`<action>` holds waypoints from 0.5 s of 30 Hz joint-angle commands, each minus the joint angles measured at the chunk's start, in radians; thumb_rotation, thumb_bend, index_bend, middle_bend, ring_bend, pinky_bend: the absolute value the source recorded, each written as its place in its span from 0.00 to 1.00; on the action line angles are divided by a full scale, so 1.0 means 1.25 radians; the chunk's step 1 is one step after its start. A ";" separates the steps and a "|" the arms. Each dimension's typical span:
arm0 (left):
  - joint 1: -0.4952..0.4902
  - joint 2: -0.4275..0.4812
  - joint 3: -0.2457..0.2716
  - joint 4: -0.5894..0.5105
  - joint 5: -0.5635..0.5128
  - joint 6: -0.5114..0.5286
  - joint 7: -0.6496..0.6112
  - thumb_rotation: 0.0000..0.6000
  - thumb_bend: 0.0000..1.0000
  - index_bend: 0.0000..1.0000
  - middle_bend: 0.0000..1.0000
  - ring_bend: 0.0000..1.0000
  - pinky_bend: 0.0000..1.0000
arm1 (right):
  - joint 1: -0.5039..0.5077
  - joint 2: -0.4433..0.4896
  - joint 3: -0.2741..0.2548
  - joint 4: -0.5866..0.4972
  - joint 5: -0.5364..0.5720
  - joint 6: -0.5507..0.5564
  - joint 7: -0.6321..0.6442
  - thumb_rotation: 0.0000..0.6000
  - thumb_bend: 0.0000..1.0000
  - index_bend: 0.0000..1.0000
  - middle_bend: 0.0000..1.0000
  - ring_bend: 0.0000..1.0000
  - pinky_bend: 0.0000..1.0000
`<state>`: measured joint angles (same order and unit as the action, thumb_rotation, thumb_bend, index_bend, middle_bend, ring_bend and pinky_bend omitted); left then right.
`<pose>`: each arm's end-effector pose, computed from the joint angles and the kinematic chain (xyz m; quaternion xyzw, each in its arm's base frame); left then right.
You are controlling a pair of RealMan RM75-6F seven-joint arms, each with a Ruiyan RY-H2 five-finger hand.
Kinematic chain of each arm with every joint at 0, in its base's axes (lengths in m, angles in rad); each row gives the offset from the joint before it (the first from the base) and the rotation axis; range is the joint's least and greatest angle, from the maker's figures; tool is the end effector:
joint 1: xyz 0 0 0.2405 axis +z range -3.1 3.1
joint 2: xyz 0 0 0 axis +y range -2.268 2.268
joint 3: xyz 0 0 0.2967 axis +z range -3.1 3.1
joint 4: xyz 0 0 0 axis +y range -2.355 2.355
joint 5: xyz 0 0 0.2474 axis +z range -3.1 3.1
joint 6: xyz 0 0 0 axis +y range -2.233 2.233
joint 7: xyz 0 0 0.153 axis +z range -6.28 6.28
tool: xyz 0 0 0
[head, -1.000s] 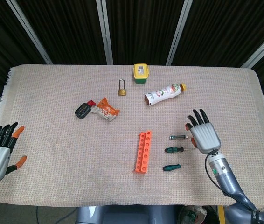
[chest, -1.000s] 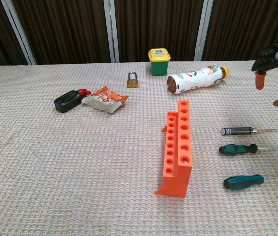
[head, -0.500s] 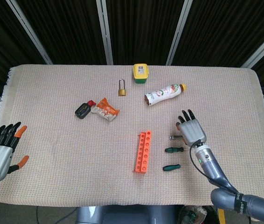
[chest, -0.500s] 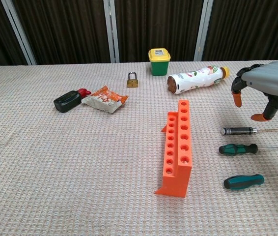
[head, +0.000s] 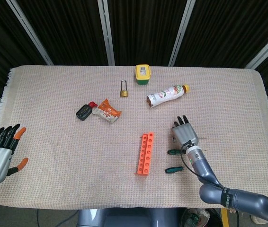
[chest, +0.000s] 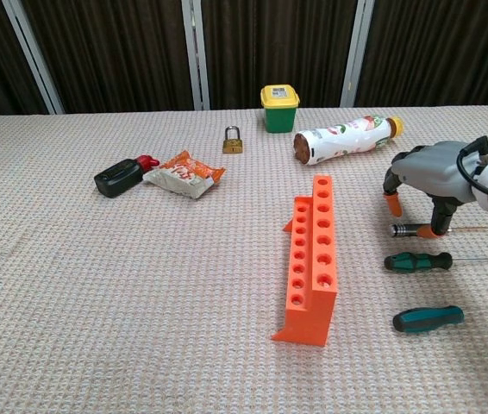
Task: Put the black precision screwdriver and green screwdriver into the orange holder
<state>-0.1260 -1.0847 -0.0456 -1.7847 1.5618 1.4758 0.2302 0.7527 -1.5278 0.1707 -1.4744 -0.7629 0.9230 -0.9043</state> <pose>-0.3075 0.2041 0.1336 -0.6431 -0.3328 -0.3841 0.5728 -0.2189 -0.3956 -0.0518 0.7844 -0.3047 0.1733 0.5118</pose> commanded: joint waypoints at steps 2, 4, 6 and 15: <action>0.000 0.000 0.002 0.002 0.000 0.000 -0.004 1.00 0.25 0.07 0.00 0.00 0.00 | 0.015 -0.016 -0.009 0.021 0.023 0.002 0.000 1.00 0.25 0.44 0.19 0.00 0.00; 0.000 -0.001 0.002 0.004 -0.001 0.001 -0.006 1.00 0.26 0.07 0.00 0.00 0.00 | 0.021 -0.022 -0.011 0.031 0.032 0.003 0.003 1.00 0.25 0.45 0.19 0.00 0.00; 0.001 -0.001 0.002 0.005 -0.002 0.002 -0.006 1.00 0.25 0.07 0.00 0.00 0.00 | 0.025 -0.024 -0.013 0.035 0.036 0.005 0.007 1.00 0.25 0.45 0.19 0.00 0.00; -0.002 0.000 0.005 0.008 -0.003 -0.003 -0.015 1.00 0.25 0.06 0.00 0.00 0.00 | 0.038 -0.033 -0.030 0.047 0.043 0.016 0.022 1.00 0.25 0.48 0.20 0.00 0.00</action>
<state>-0.1279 -1.0853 -0.0393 -1.7755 1.5576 1.4724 0.2117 0.7987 -1.5667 0.1354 -1.4176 -0.7075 0.9421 -0.8783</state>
